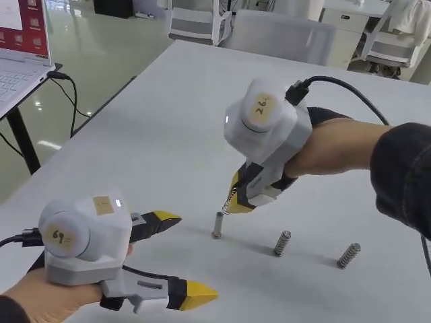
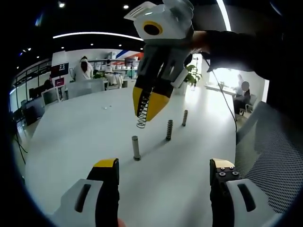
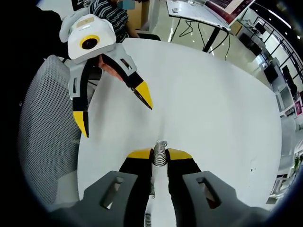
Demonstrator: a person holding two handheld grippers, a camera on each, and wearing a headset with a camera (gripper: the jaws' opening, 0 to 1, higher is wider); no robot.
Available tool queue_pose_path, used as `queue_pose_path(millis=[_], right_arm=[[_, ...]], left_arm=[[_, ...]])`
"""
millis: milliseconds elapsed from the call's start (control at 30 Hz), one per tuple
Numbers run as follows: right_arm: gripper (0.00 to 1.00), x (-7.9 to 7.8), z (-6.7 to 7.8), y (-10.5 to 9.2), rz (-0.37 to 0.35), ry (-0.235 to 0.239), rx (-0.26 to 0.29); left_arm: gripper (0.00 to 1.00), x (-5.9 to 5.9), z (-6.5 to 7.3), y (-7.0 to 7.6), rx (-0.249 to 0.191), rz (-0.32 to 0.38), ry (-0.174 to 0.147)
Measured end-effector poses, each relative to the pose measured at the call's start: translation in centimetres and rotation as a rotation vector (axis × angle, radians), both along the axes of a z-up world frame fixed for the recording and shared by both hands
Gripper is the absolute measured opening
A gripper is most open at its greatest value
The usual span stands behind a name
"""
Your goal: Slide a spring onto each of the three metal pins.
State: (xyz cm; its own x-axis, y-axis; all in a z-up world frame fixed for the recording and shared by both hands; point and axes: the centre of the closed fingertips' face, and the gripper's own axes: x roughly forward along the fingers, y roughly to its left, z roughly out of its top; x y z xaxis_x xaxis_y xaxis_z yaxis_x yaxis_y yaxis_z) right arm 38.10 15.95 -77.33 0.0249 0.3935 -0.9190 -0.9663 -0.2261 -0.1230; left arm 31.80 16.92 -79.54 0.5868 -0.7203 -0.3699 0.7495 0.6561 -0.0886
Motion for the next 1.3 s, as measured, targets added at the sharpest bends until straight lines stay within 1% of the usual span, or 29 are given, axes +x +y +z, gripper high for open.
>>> queue_pose_path(millis=[67, 100, 167, 433, 700, 1000, 1167, 1300], right_arm=[[0.13, 0.3, -0.5, 0.0, 0.002, -0.007, -0.013], [0.13, 0.4, -0.6, 0.1, 0.001, -0.003, -0.016], [0.13, 0.4, -0.8, 0.2, -0.002, 0.008, -0.015], [0.13, 0.7, -1.6, 0.7, -0.001, 0.015, -0.024], [0.13, 0.9, -2.1, 0.6, -0.006, 0.023, -0.037], [0.13, 0.9, -2.6, 0.7, -0.006, 0.031, -0.048], [0.13, 0.9, -3.5, 0.7, 0.0, 0.031, -0.069], [0.13, 0.9, -3.8, 0.7, 0.001, 0.035, -0.078]], left_arm=[[0.77, 0.0, 0.0, 0.0, 0.0, -0.001, 0.001], [0.77, 0.0, -0.1, -0.1, 0.001, -0.002, 0.002], [0.77, -0.1, -0.1, -0.1, 0.003, -0.002, 0.003], [0.77, -0.1, -0.1, 0.0, 0.002, 0.004, 0.005], [0.76, -0.1, -0.2, 0.1, 0.002, 0.01, 0.009], [0.75, -0.1, -0.3, 0.1, 0.0, 0.01, 0.012], [0.75, -0.1, -0.3, 0.1, -0.002, 0.013, 0.013], [0.75, -0.1, -0.3, 0.2, -0.005, 0.015, 0.014]])
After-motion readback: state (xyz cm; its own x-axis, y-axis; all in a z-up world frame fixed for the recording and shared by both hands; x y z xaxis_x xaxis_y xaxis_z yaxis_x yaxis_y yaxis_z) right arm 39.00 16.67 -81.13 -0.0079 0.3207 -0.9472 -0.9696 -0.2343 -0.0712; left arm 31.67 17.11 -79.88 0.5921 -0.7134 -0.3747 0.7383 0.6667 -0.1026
